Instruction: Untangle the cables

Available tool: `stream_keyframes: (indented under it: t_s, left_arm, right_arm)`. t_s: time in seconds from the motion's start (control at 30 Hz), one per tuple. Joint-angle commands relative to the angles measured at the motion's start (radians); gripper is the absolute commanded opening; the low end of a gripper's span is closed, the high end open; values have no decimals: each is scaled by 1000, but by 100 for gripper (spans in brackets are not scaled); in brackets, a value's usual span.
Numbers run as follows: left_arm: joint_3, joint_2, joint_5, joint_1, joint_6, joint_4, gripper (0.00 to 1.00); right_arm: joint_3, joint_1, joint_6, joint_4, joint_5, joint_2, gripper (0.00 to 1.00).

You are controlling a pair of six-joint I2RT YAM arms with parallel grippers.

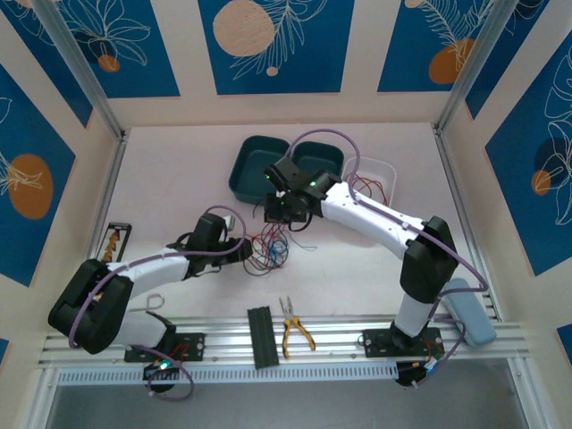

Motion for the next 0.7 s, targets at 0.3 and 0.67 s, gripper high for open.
stream_keyframes:
  t_s: [0.3,0.67]
  left_arm:
    - [-34,-5,-13,5,-13,2,40]
    - [-87,-196,-154,5,-39,-93,25]
  right_arm:
    - [-14,68,-73,74,17,-136,0]
    - [18,141,-117,102,-5,-180,0]
